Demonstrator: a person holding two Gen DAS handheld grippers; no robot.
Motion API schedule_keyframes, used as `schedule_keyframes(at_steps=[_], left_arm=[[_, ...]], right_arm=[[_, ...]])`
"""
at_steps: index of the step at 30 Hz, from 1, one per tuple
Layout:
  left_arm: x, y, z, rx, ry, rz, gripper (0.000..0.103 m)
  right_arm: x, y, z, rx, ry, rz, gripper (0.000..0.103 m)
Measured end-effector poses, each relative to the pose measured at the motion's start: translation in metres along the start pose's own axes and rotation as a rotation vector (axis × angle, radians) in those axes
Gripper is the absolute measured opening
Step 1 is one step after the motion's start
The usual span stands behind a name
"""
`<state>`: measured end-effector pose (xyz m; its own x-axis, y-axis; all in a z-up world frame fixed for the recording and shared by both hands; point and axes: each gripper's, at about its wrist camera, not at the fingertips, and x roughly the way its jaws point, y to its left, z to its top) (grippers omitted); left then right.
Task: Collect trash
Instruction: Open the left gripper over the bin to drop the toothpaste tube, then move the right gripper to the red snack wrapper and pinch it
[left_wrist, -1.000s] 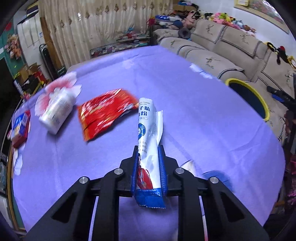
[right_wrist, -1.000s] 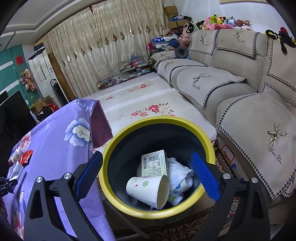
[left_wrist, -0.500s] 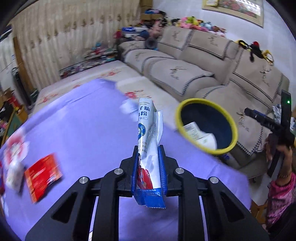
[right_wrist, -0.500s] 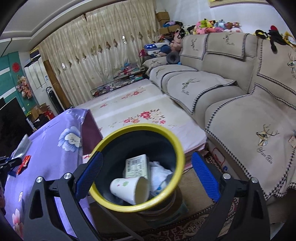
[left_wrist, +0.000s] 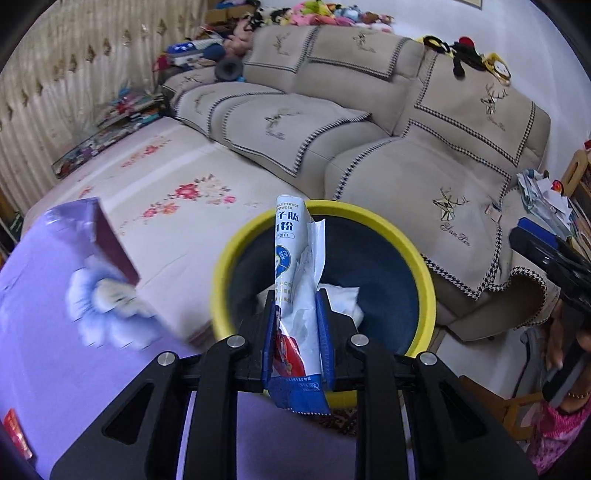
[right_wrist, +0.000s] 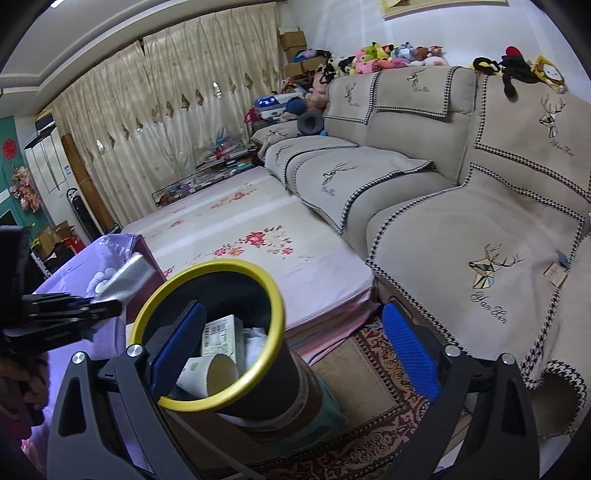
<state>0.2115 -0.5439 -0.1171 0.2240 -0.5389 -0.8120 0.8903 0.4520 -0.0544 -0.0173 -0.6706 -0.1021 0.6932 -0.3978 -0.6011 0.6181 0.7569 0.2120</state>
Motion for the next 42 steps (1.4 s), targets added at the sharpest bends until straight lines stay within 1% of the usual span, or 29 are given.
schedule_keyframes(at_steps=[2, 3, 5, 6, 7, 10, 12, 15, 17, 19, 21, 24, 25, 28, 31, 33, 34, 36, 37, 40, 42], left_arm=[[0.016, -0.007, 0.009, -0.005, 0.018, -0.016, 0.025], [0.022, -0.008, 0.010, -0.009, 0.021, -0.017, 0.028], [0.032, -0.011, 0.016, -0.022, 0.027, -0.016, 0.046], [0.034, -0.010, 0.015, -0.025, 0.023, -0.014, 0.056], [0.035, -0.011, 0.017, -0.027, 0.017, -0.011, 0.060], [0.027, -0.010, 0.016, -0.032, -0.003, -0.015, 0.065], [0.004, -0.003, 0.009, -0.031, -0.032, -0.012, 0.068], [-0.036, 0.006, -0.002, -0.037, -0.101, 0.025, 0.081], [-0.069, 0.020, -0.016, -0.071, -0.165, 0.047, 0.083], [-0.095, 0.033, -0.029, -0.105, -0.210, 0.072, 0.087], [-0.126, 0.053, -0.050, -0.157, -0.264, 0.115, 0.090], [-0.168, 0.086, -0.085, -0.233, -0.315, 0.192, 0.091], [-0.184, 0.101, -0.102, -0.266, -0.334, 0.231, 0.091], [-0.218, 0.133, -0.139, -0.334, -0.367, 0.329, 0.092], [-0.253, 0.174, -0.188, -0.417, -0.396, 0.457, 0.093], [-0.270, 0.198, -0.218, -0.468, -0.405, 0.531, 0.093], [-0.275, 0.206, -0.229, -0.484, -0.410, 0.551, 0.093], [-0.288, 0.231, -0.259, -0.541, -0.420, 0.620, 0.093], [-0.292, 0.242, -0.271, -0.561, -0.421, 0.650, 0.094], [-0.301, 0.276, -0.312, -0.621, -0.423, 0.754, 0.094], [-0.304, 0.290, -0.329, -0.662, -0.423, 0.795, 0.094]], right_arm=[[-0.001, -0.005, 0.000, 0.005, 0.000, -0.005, 0.092], [-0.001, -0.007, 0.000, 0.008, 0.001, -0.008, 0.092], [0.000, -0.009, 0.001, 0.012, 0.002, -0.011, 0.092], [0.000, -0.011, 0.001, 0.016, 0.002, -0.011, 0.092], [-0.001, -0.009, 0.000, 0.017, 0.002, -0.011, 0.092], [-0.003, -0.007, -0.001, 0.018, 0.001, -0.008, 0.092], [-0.004, -0.004, -0.001, 0.015, 0.001, -0.004, 0.092], [-0.004, 0.005, -0.002, 0.002, 0.006, 0.010, 0.092], [-0.004, 0.012, -0.002, -0.007, 0.008, 0.021, 0.093], [-0.002, 0.023, -0.002, -0.024, 0.016, 0.034, 0.093], [0.000, 0.035, -0.001, -0.045, 0.026, 0.046, 0.093], [0.003, 0.060, 0.000, -0.083, 0.037, 0.069, 0.093], [0.003, 0.071, -0.002, -0.099, 0.042, 0.081, 0.093], [0.004, 0.105, -0.004, -0.141, 0.054, 0.123, 0.093], [0.006, 0.140, -0.005, -0.184, 0.066, 0.172, 0.093], [0.008, 0.172, -0.007, -0.227, 0.075, 0.216, 0.093], [0.009, 0.187, -0.008, -0.245, 0.080, 0.237, 0.094], [0.011, 0.218, -0.010, -0.280, 0.096, 0.286, 0.094], [0.012, 0.230, -0.012, -0.293, 0.104, 0.305, 0.094], [0.017, 0.287, -0.020, -0.353, 0.142, 0.391, 0.094], [0.020, 0.322, -0.029, -0.389, 0.170, 0.447, 0.094]])
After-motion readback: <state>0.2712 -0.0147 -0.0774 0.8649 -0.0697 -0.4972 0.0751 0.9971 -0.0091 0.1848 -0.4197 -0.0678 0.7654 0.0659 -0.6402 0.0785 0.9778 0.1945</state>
